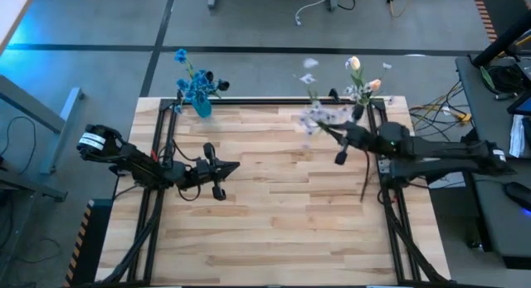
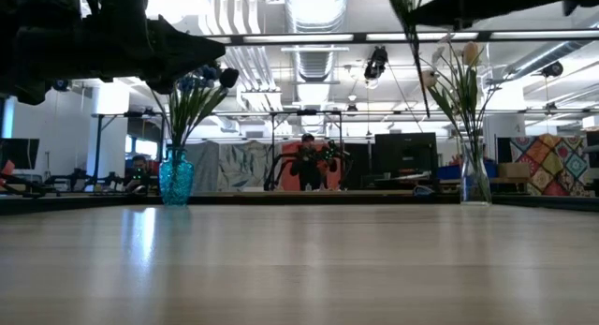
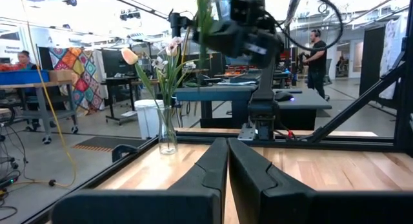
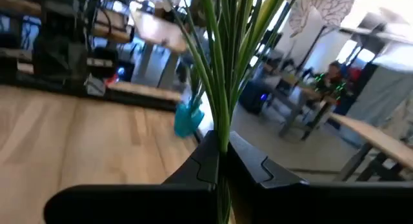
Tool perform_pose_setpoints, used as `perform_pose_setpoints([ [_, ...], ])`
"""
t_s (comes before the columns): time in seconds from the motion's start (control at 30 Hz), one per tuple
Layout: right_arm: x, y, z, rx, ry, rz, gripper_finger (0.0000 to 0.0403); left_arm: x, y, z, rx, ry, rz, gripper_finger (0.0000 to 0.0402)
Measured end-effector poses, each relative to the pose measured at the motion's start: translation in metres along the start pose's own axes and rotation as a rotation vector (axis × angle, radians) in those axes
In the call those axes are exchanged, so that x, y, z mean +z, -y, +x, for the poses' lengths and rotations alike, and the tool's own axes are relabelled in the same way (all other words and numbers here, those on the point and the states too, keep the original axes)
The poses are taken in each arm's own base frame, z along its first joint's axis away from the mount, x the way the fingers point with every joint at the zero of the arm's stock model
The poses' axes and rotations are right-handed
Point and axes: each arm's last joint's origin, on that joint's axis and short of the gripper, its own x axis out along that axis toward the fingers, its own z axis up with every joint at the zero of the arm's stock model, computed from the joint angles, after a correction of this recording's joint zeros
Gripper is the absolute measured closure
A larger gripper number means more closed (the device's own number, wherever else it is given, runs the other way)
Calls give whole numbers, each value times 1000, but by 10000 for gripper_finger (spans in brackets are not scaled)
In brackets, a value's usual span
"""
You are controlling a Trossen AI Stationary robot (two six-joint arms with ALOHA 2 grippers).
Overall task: Sort flowers into vase by color
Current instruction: Put the white flowers into the transparent vase
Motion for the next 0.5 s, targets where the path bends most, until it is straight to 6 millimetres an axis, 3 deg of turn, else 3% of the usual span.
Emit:
perform_pose_setpoints([
  [0.13,-2,24,4,-33,17,48,394,0,0,0,0,0,10,402],
  [0.2,-12,32,0,-38,-18,75,394,0,0,0,-1,-2,12,402],
  [0.37,-35,34,-18,-82,-64,109,394,-1,0,0,-1,-6,15,402],
  [0.5,-42,35,-39,-240,-43,94,394,-1,0,0,-1,-6,15,402],
])
